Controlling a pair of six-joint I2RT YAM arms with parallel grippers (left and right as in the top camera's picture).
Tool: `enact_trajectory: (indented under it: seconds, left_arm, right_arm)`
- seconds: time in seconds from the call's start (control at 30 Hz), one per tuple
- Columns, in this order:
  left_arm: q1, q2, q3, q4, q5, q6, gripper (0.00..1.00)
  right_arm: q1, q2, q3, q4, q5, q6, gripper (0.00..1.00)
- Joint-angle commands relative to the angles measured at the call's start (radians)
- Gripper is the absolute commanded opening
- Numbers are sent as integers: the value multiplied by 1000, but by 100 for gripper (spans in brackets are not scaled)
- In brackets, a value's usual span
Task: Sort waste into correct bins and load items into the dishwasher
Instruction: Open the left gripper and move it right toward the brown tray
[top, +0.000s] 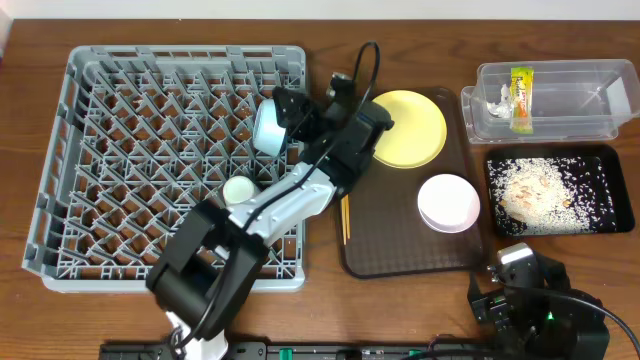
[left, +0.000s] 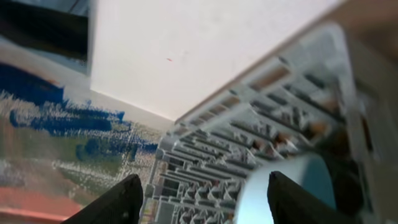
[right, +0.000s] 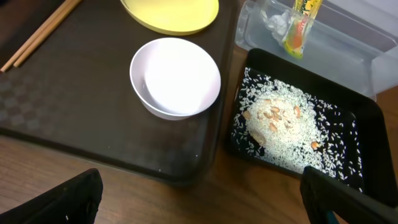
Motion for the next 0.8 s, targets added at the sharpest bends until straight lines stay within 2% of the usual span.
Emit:
enact_trajectory:
  seconds: [0.0, 0.13, 0.23, 0.43, 0.6, 0.77]
  left_arm:
    - [1, -54, 25, 42, -8, -24, 64]
    - [1, -103, 25, 102, -2, -28, 65]
    - [-11, -138, 25, 105, 36, -84, 67]
    - [-61, -171, 25, 90, 228, -142, 71]
    - [-60, -171, 25, -60, 444, -267, 71]
    - [-33, -172, 25, -160, 581, -392, 71]
  right_arm:
    - [-7, -1, -1, -3, -8, -8, 99]
    - [-7, -1, -1, -3, -8, -8, 99]
    - [-7, -1, -1, -3, -8, -8, 99]
    - [-7, -1, -1, -3, -8, -8, 99]
    - [-7, -1, -1, -3, -8, -8, 99]
    - [-7, -1, -1, -3, -8, -8, 99]
